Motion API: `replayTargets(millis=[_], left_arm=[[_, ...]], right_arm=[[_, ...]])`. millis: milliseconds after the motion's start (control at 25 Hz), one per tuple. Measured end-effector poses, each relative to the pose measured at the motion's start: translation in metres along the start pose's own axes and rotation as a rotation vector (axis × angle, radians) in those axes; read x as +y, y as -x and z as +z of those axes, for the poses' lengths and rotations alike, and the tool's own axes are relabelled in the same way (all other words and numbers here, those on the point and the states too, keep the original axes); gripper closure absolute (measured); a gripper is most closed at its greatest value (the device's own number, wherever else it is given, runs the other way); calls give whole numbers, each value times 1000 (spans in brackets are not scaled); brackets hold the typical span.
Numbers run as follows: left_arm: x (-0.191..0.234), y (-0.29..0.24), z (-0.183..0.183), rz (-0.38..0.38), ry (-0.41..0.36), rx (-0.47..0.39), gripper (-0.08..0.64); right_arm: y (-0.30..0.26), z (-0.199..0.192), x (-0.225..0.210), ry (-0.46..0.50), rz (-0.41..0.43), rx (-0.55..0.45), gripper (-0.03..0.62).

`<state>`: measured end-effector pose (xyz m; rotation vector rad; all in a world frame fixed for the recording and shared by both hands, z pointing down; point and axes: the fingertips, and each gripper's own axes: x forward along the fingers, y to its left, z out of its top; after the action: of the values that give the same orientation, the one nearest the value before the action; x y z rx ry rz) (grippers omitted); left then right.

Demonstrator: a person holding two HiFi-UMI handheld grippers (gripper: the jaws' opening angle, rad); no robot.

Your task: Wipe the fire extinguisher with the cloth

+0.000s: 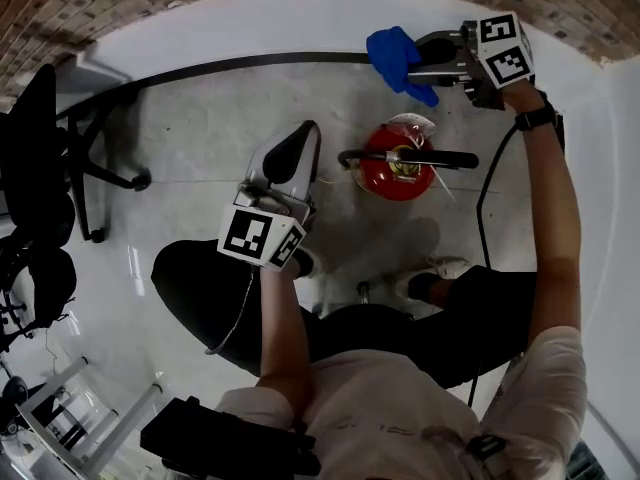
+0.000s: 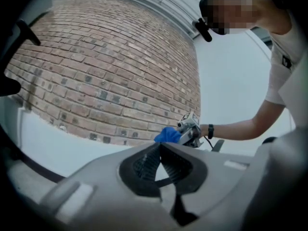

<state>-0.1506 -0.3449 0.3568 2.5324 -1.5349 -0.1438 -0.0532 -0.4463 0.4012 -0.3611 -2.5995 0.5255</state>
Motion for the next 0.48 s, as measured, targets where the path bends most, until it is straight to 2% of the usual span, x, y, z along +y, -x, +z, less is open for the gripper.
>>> replayTargets(millis=[120, 200, 280, 360, 480], left_arm=[[7, 1, 4, 15, 6, -18, 558], [14, 3, 4, 31, 20, -26, 558], [24, 5, 0, 45, 39, -35, 558], [34, 5, -7, 57, 49, -36, 558], [44, 2, -11, 68, 52, -31, 558]], right_arm=[[-25, 9, 58, 91, 320, 220, 514], [-43, -9, 69, 91, 444, 386, 514], [-66, -37, 59, 26, 497, 529, 514], [-91, -67, 39, -44, 518, 628, 514], [-112, -125, 9, -64, 520, 842, 515]])
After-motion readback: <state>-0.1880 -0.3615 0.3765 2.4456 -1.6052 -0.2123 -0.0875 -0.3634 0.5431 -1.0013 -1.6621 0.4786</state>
